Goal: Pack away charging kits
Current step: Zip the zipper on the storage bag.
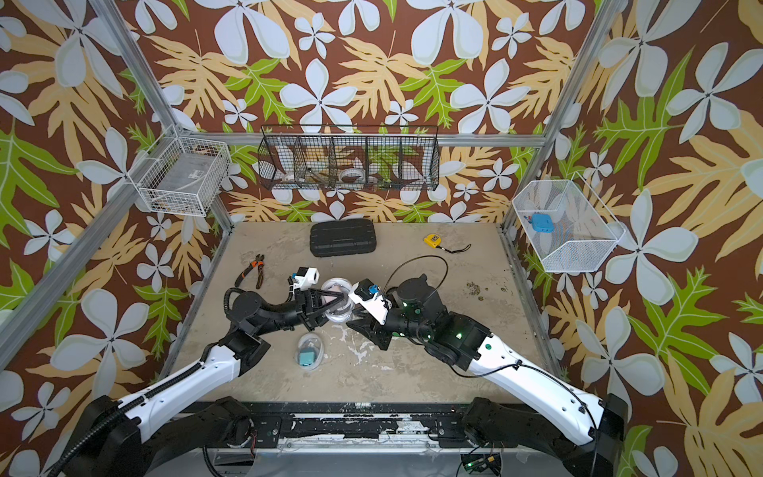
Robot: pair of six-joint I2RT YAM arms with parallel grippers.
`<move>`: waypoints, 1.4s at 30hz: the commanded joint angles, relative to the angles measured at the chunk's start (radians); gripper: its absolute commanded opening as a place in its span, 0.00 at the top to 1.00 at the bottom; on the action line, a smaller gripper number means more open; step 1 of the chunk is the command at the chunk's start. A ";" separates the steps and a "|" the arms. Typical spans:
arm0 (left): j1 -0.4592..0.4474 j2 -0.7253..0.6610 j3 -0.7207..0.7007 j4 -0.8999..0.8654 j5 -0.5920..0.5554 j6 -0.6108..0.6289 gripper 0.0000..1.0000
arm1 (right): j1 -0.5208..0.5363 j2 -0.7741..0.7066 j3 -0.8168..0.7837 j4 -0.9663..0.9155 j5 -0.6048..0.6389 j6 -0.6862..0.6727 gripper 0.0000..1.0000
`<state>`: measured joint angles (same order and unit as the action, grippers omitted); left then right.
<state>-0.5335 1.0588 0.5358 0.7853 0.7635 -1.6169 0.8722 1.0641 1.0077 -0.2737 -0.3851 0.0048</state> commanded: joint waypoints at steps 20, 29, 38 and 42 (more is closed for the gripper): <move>-0.002 0.006 0.005 0.112 0.044 -0.021 0.81 | 0.004 0.036 0.027 0.020 0.064 0.010 1.00; 0.000 0.010 0.004 0.099 0.041 -0.011 0.82 | 0.013 0.011 0.046 -0.077 0.244 -0.033 1.00; 0.000 0.010 0.032 0.013 0.053 0.045 0.95 | 0.039 0.020 0.068 -0.104 0.423 -0.056 1.00; 0.000 0.009 0.036 -0.022 0.064 0.068 1.00 | 0.039 0.026 0.081 -0.088 0.491 -0.060 1.00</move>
<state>-0.5331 1.0729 0.5632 0.7620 0.7403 -1.5684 0.9169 1.0851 1.0729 -0.3664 -0.0895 -0.0544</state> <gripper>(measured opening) 0.351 0.051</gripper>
